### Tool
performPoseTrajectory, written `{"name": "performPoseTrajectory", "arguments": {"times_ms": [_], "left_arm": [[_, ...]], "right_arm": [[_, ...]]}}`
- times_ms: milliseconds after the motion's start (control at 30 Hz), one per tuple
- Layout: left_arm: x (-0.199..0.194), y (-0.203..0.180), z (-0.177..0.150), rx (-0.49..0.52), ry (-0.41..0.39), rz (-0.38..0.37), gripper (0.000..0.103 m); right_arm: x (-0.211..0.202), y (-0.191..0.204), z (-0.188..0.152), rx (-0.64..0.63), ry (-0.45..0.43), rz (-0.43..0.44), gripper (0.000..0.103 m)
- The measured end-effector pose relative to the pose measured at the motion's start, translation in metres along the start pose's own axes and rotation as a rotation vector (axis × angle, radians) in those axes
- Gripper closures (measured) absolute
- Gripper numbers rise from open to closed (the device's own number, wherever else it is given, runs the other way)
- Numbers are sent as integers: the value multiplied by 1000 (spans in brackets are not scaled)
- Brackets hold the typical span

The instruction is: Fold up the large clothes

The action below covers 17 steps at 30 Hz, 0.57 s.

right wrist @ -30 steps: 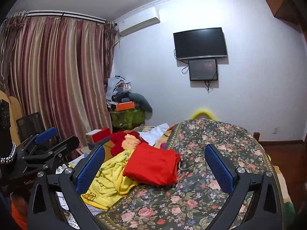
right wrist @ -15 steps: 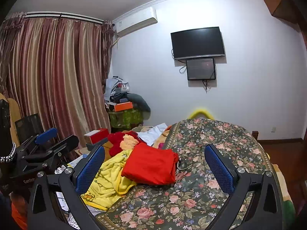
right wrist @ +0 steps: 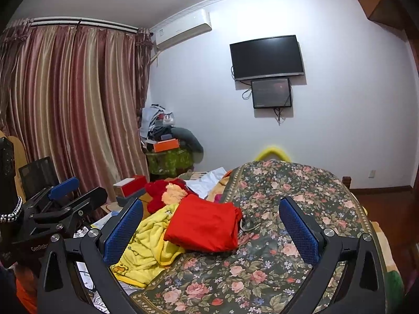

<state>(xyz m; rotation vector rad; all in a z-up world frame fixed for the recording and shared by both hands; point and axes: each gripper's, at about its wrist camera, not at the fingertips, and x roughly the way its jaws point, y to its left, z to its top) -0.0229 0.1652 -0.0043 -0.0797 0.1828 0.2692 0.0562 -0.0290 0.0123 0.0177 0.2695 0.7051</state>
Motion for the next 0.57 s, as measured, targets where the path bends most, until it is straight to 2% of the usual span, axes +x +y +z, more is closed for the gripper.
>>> {"name": "performPoseTrajectory", "arguments": {"times_ms": [567], "left_arm": [[3, 0, -3, 4, 10, -16, 0]], "right_arm": [[4, 2, -2, 3, 2, -18, 0]]}}
